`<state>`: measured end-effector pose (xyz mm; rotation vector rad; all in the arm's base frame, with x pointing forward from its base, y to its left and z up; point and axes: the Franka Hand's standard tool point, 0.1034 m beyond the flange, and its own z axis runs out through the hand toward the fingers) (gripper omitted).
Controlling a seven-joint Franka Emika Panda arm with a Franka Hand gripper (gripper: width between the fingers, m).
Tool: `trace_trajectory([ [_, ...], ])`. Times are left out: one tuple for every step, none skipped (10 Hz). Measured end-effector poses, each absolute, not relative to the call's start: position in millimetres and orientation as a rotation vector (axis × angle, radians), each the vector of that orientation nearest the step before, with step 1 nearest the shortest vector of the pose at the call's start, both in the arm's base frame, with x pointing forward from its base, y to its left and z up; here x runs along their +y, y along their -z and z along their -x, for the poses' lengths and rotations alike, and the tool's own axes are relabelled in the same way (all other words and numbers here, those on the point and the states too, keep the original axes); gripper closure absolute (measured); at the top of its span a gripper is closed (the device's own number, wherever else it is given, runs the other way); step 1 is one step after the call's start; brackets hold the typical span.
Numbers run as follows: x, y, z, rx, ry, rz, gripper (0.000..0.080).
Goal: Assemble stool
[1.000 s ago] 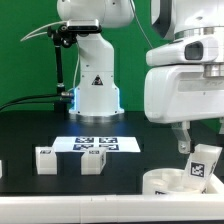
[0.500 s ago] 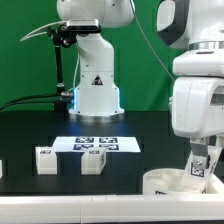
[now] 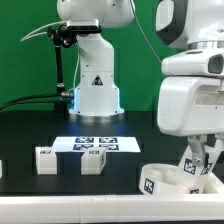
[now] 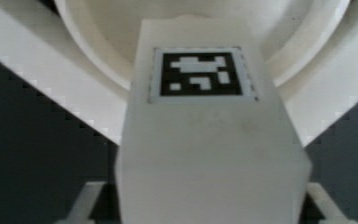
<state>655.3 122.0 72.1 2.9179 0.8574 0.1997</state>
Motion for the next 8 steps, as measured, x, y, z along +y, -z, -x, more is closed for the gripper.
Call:
trace_trajectory([
  [116,-73.2,-657,0.66,-0.21,-2.973,0.0464],
  [114,-75.1,-661,0.489,-0.222,-3.011,0.0464],
  [108,-76.7,-664,0.284,-0.233,-3.04,0.0464],
  [100,-78.4,-666,0.072,-0.244,-3.066,0.0464],
  [86,-80.6,-670,-0.164,-0.249,-3.108,0.0464],
  [74,-83.3,-674,-0.273,-0.256,-3.125,0.0464],
  [75,-81.9,-673,-0.299,-0.254,-3.116,0.0463],
  [77,-81.4,-673,-0.425,-0.252,-3.109,0.0463],
])
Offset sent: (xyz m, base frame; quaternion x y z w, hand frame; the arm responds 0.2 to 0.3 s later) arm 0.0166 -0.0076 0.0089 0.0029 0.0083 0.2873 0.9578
